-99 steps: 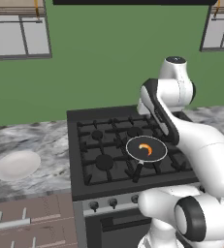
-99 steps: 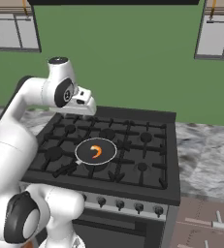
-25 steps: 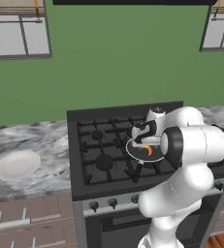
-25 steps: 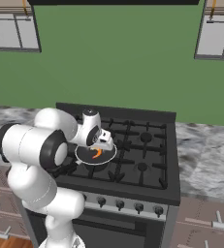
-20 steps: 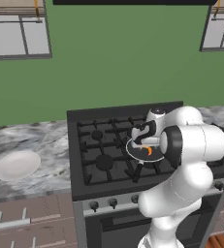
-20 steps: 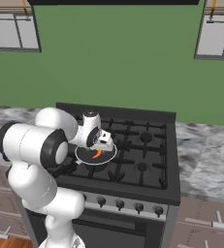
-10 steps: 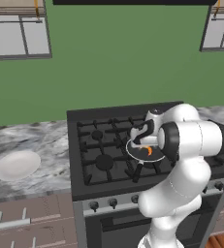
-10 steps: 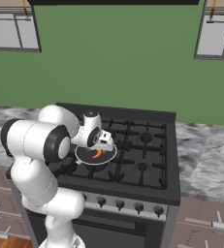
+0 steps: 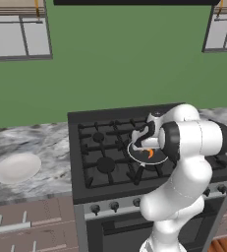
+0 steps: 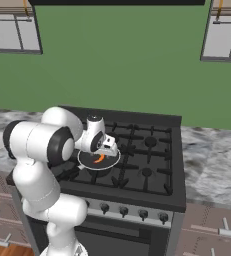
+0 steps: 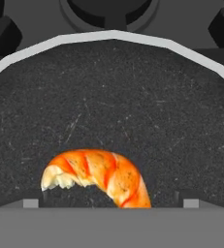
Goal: Place the shrimp on the plate and place the potato on the same plate.
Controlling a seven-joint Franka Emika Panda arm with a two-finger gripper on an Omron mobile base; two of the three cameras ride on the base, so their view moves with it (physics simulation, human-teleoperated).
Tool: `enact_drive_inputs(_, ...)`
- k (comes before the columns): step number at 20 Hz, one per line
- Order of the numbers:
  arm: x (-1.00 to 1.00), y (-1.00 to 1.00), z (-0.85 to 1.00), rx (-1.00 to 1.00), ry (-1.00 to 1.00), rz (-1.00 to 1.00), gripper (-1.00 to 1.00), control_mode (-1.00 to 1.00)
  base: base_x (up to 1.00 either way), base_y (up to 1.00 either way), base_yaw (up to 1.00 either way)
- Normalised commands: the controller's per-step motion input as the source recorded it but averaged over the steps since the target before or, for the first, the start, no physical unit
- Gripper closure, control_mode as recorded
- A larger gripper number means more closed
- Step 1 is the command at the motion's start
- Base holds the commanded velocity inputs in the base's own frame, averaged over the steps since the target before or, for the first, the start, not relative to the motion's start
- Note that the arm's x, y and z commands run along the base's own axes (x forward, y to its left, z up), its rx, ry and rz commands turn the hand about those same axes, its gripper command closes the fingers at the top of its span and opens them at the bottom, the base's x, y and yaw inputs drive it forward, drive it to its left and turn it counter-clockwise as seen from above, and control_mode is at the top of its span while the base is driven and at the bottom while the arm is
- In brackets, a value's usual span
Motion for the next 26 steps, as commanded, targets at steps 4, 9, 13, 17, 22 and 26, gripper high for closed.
enact_drive_inputs(4, 0.13, 0.00, -0.32, 0.00, 0.00, 0.00, 1.00, -1.00, 0.00, 0.00, 0.00)
enact_drive_inputs(9, 0.07, 0.00, -0.33, 0.00, 0.00, 0.00, 1.00, -1.00, 0.00, 0.00, 0.00)
enact_drive_inputs(13, 0.00, 0.00, -0.30, 0.00, 0.00, 0.00, 1.00, -1.00, 0.00, 0.00, 0.00)
enact_drive_inputs(17, 0.00, 0.00, -0.32, 0.00, 0.01, 0.00, 1.00, -1.00, 0.00, 0.00, 0.00)
enact_drive_inputs(22, 0.00, 0.00, -0.25, 0.00, 0.06, 0.00, 1.00, -1.00, 0.00, 0.00, 0.00)
enact_drive_inputs(26, 0.00, 0.00, -0.04, 0.00, 0.04, 0.00, 1.00, -1.00, 0.00, 0.00, 0.00)
